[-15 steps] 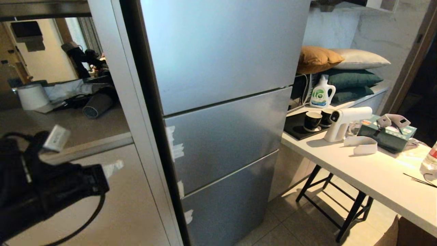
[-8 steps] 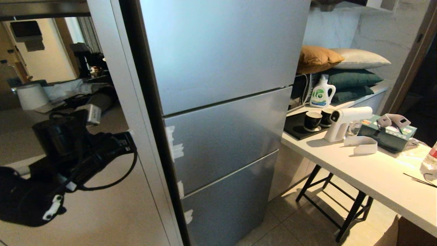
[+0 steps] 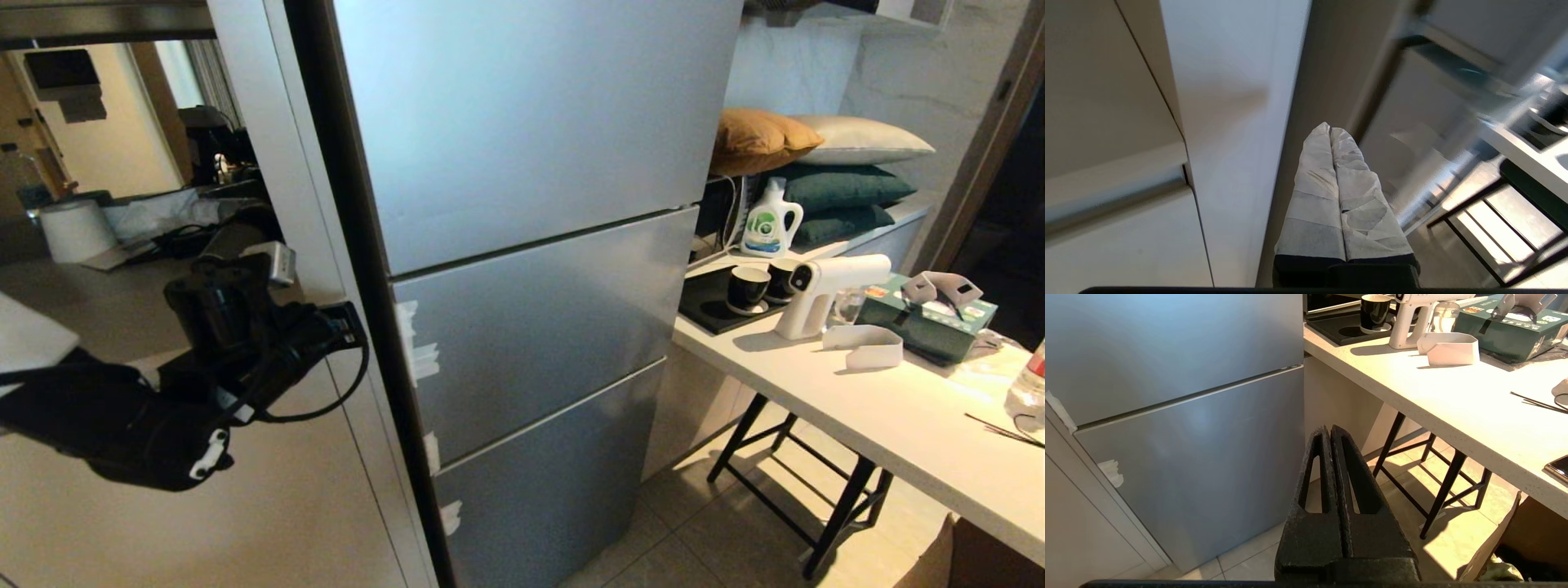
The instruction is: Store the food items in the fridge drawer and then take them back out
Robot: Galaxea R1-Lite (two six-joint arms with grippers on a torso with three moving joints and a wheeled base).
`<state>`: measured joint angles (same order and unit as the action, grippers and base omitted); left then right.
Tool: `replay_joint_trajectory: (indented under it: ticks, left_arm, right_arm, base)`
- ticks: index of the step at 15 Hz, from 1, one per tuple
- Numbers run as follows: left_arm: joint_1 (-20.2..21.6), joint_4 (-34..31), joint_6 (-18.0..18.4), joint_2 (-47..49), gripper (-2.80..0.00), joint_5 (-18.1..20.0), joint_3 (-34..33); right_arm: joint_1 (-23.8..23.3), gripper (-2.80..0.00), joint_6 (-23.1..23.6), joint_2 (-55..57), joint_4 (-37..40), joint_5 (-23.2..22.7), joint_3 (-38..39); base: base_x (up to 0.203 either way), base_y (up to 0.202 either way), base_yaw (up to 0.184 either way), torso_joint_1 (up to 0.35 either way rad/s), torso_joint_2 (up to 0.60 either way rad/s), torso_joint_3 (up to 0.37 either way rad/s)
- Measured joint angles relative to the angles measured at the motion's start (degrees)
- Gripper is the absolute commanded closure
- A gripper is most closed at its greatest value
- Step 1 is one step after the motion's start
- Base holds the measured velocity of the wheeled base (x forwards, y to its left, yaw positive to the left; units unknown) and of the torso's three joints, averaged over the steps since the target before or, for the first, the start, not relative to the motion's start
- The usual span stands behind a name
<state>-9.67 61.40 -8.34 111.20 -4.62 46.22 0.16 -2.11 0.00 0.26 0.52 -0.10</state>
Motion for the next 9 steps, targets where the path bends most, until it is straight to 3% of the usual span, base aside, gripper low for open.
replay_joint_trajectory:
  ticks: [9]
  left_arm:
    - [-1.63,0.03,-0.2,3.81,0.0,0.27,4.63]
  right_arm:
    - [0.0,0.0,-0.03,0.0,0.01,0.0,0.0]
  base:
    - [0.0,0.0,0.0,0.0,0.0,0.0]
